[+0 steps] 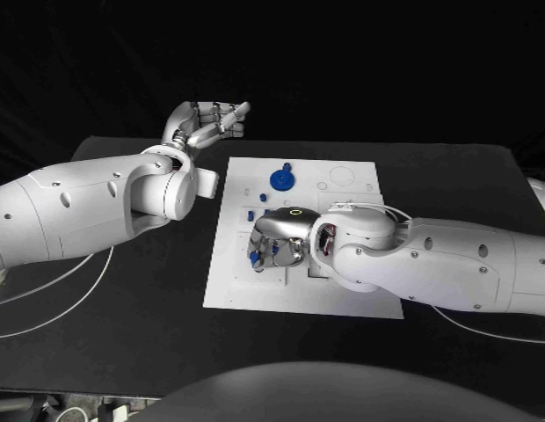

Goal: Assemble the parts on the task board

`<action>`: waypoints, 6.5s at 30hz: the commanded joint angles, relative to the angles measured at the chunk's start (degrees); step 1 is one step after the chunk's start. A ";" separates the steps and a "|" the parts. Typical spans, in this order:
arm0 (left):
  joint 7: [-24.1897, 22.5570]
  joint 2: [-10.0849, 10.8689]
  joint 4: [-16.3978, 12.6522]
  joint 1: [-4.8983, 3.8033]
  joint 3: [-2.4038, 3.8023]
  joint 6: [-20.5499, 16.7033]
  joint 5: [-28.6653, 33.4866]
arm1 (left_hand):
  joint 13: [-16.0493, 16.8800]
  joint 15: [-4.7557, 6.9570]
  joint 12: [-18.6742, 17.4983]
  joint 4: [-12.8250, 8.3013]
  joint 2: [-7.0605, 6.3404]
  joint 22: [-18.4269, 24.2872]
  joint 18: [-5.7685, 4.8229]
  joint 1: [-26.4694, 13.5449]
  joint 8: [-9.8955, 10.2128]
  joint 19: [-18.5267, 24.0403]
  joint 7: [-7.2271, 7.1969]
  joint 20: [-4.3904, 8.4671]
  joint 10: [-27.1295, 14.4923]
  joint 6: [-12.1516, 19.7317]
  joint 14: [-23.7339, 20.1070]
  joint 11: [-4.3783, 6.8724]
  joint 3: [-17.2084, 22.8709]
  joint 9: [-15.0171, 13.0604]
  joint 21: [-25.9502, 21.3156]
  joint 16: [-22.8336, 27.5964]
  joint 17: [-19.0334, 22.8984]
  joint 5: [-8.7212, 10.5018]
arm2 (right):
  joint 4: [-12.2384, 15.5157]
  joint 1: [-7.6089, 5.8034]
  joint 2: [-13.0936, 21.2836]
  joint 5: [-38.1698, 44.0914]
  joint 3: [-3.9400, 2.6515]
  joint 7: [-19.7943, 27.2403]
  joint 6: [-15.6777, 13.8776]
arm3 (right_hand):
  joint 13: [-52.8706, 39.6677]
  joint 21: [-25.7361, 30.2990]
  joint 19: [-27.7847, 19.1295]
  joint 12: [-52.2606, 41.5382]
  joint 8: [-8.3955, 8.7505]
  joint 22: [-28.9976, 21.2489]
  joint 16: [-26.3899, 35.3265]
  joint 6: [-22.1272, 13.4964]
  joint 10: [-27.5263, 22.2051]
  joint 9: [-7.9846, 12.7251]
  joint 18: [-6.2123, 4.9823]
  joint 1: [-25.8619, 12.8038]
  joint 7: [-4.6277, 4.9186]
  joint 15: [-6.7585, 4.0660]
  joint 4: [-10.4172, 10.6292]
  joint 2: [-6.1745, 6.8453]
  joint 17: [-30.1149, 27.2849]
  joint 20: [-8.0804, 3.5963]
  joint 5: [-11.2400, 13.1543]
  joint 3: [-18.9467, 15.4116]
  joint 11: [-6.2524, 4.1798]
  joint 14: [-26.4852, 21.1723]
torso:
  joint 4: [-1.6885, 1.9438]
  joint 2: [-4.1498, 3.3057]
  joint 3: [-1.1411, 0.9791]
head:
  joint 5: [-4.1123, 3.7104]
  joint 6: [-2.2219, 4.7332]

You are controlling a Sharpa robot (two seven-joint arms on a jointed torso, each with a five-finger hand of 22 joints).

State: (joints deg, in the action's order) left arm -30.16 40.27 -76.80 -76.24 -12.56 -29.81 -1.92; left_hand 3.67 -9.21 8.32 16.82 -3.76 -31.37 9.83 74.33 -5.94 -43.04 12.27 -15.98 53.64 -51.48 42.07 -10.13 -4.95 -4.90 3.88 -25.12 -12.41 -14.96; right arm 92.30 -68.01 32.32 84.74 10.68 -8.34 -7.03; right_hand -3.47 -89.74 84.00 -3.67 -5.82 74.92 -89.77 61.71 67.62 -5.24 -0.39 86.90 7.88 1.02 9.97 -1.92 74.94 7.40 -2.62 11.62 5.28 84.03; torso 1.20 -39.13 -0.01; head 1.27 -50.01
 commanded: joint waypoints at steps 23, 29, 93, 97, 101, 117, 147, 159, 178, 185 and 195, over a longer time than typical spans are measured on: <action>-0.46 -0.20 0.13 -0.03 0.05 1.00 0.02 | 0.02 0.03 0.40 0.03 0.68 0.14 0.58 0.08 -0.29 -0.31 -0.04 -0.12 -0.55 0.31 -0.35 0.05 0.39 -0.08 -0.10 -0.34 0.13 -0.12 | -0.02 0.50 0.87 1.51 0.43 -2.30 3.42 | 0.04 -0.26 6.00 0.20 -0.05 15.08 -0.23 0.48 -0.46 0.00 0.39 0.38 -0.15 0.47 -0.04 0.03 15.06 0.24 -0.27 0.33 -0.08 5.97 | 0.01 0.03 0.01 | -0.56 0.01; -0.45 -0.23 0.16 -0.03 0.05 1.00 0.02 | 0.02 0.03 0.40 0.03 0.68 0.14 0.58 0.08 -0.29 -0.31 -0.04 -0.12 -0.55 0.31 -0.35 0.05 0.39 -0.08 -0.10 -0.34 0.13 -0.12 | -0.08 0.50 0.90 1.38 0.43 -2.40 4.14 | 0.04 -0.26 6.00 0.20 0.15 15.08 -0.23 0.36 -0.63 0.05 0.39 0.12 -0.05 0.52 0.08 0.44 15.06 0.30 -0.24 0.17 0.01 5.97 | 0.05 0.01 -0.01 | -0.54 0.01; -0.20 -1.78 1.82 0.26 0.03 1.62 0.02 | 0.02 0.01 0.53 0.04 0.79 0.42 0.59 0.12 -0.34 -0.31 -0.02 -0.13 -0.66 0.41 -0.44 0.04 0.31 -0.08 -0.08 -0.56 0.41 -0.19 | 14.09 -7.31 29.21 -30.06 0.94 -3.01 -8.07 | -5.74 -0.26 6.00 -13.89 1.15 15.08 -0.23 -13.52 -1.14 0.63 0.39 -9.98 2.11 0.85 6.23 -0.88 15.06 1.04 -0.72 -9.23 0.27 5.97 | -0.66 0.41 -0.01 | -5.21 0.01; -0.16 -2.11 2.14 0.46 0.03 1.79 0.02 | 0.02 0.01 0.54 0.04 0.81 0.44 0.59 0.12 -0.34 -0.31 -0.01 -0.13 -0.67 0.42 -0.45 0.03 0.31 -0.08 -0.08 -0.57 0.43 -0.19 | 15.15 -7.38 31.54 -30.14 1.19 -7.47 -5.90 | -17.29 -0.26 6.00 -26.98 1.74 15.08 -0.23 -16.66 -4.96 0.99 0.39 -13.79 1.27 -0.30 6.45 -0.99 15.06 -0.64 -2.63 -12.23 -0.90 5.97 | -0.86 0.53 0.03 | -6.55 0.01; -0.12 -2.50 2.45 0.56 0.03 1.85 0.02 | 0.02 0.01 0.54 0.04 0.81 0.44 0.59 0.12 -0.34 -0.31 -0.01 -0.13 -0.67 0.42 -0.45 0.03 0.31 -0.08 -0.08 -0.57 0.43 -0.19 | 16.30 -7.43 33.38 -30.20 1.29 -10.78 -4.19 | -51.89 -0.26 6.00 -60.52 0.03 15.08 -0.23 -18.62 -8.25 0.44 0.39 -15.33 0.80 -0.52 5.97 -1.41 15.06 -0.93 -4.34 -14.60 -1.19 5.97 | -0.78 0.60 0.14 | -7.45 0.01; 0.04 -3.48 3.24 0.65 0.03 2.15 0.02 | 0.02 0.01 0.54 0.04 0.81 0.44 0.59 0.12 -0.34 -0.31 -0.01 -0.13 -0.67 0.42 -0.45 0.03 0.31 -0.08 -0.08 -0.57 0.43 -0.19 | 19.12 -7.39 36.68 -27.40 2.03 -22.74 -0.05 | -86.53 -0.26 6.00 -86.33 -17.33 15.08 -0.23 -14.29 22.38 -11.66 0.39 -19.91 0.90 0.21 4.43 0.76 15.06 0.10 -15.43 -17.68 -0.52 5.97 | -0.87 0.64 0.23 | -9.30 0.01; 0.03 -2.52 2.89 0.66 0.03 2.69 0.02 | 0.02 0.00 0.59 0.04 0.93 0.55 0.59 0.12 -0.35 -0.31 0.00 -0.14 -0.72 0.48 -0.49 0.03 0.31 -0.08 -0.08 -0.65 0.53 -0.20 | 17.21 -4.54 28.98 -19.66 2.32 -30.08 1.19 | -86.53 -0.26 6.00 -86.33 -20.89 15.08 -0.23 -12.89 22.38 -20.02 0.39 -21.65 -1.06 -1.78 2.41 2.12 15.06 -1.91 -17.57 -13.94 -2.37 5.97 | -0.90 0.65 0.36 | -9.54 0.01; 0.06 -2.40 2.81 0.66 0.03 2.96 0.02 | 0.02 0.00 0.63 0.04 1.02 0.62 0.58 0.11 -0.35 -0.30 0.00 -0.14 -0.74 0.51 -0.52 0.02 0.31 -0.07 -0.08 -0.70 0.59 -0.20 | 14.16 -3.30 26.17 -19.55 2.31 -31.04 3.81 | -86.53 -0.26 6.00 -86.33 -19.89 15.08 -0.23 -13.49 22.38 -20.56 0.39 -22.58 -0.74 -1.46 2.62 1.71 15.06 -1.67 -16.52 -13.39 -2.08 5.97 | -0.92 0.74 0.35 | -9.59 0.01; 0.07 -2.34 2.87 0.66 0.03 3.15 0.02 | 0.02 -0.01 0.67 0.03 1.07 0.69 0.58 0.11 -0.36 -0.28 0.01 -0.15 -0.74 0.53 -0.54 0.02 0.29 -0.07 -0.08 -0.75 0.66 -0.21 | 10.66 -1.87 21.32 -19.55 2.31 -32.13 5.98 | -86.53 -0.26 6.00 -86.33 -18.53 15.08 -0.23 -13.79 22.38 -21.58 0.39 -22.17 -0.47 -1.12 1.45 1.13 15.06 -1.29 -15.32 -11.83 -1.78 5.97 | -0.88 0.70 0.35 | -9.95 0.01; 0.09 -2.33 2.87 0.66 0.03 3.15 0.02 | 0.02 -0.01 0.67 0.03 1.07 0.69 0.58 0.11 -0.36 -0.28 0.01 -0.15 -0.74 0.53 -0.54 0.02 0.29 -0.07 -0.08 -0.75 0.66 -0.21 | 10.42 -1.51 20.77 -20.07 2.31 -31.75 4.61 | -86.53 -0.26 6.00 -86.33 -15.33 15.08 -0.23 -13.81 22.38 -20.53 0.39 -15.85 -0.40 -1.13 -3.07 -1.89 15.06 -1.32 -17.38 -5.79 -1.74 5.97 | -0.85 0.63 0.35 | -9.94 0.01; 0.14 -2.29 2.91 0.66 0.03 3.19 0.02 | 0.02 -0.01 0.67 0.03 1.07 0.69 0.58 0.11 -0.36 -0.28 0.01 -0.15 -0.74 0.53 -0.54 0.02 0.29 -0.07 -0.08 -0.75 0.66 -0.21 | 11.31 -1.27 21.61 -27.32 2.30 -28.37 -1.50 | -86.53 -0.26 6.00 -86.33 -5.97 15.08 -0.23 -7.39 22.38 -12.73 0.39 -14.56 0.38 0.01 -7.16 -0.31 15.06 -0.47 -20.15 3.28 -0.99 5.97 | -0.86 0.68 0.32 | -9.73 0.01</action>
State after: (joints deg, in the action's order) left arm -29.66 38.03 -73.80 -75.56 -12.57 -27.58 -1.92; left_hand 3.67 -9.21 8.64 16.82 -3.24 -30.73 9.83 74.40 -5.94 -43.04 12.27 -15.98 53.24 -51.48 42.07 -10.12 -4.96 -4.89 3.88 -25.62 -11.81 -14.96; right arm 103.55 -70.14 54.05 62.55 12.33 -38.22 -6.66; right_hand -74.91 -89.74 83.89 -89.78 -12.07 74.91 -89.76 53.45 84.10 -57.00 -0.38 68.90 8.83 0.83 10.50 0.84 74.90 6.49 -22.50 6.99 3.98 84.03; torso 0.33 -38.47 0.31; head -8.50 -50.00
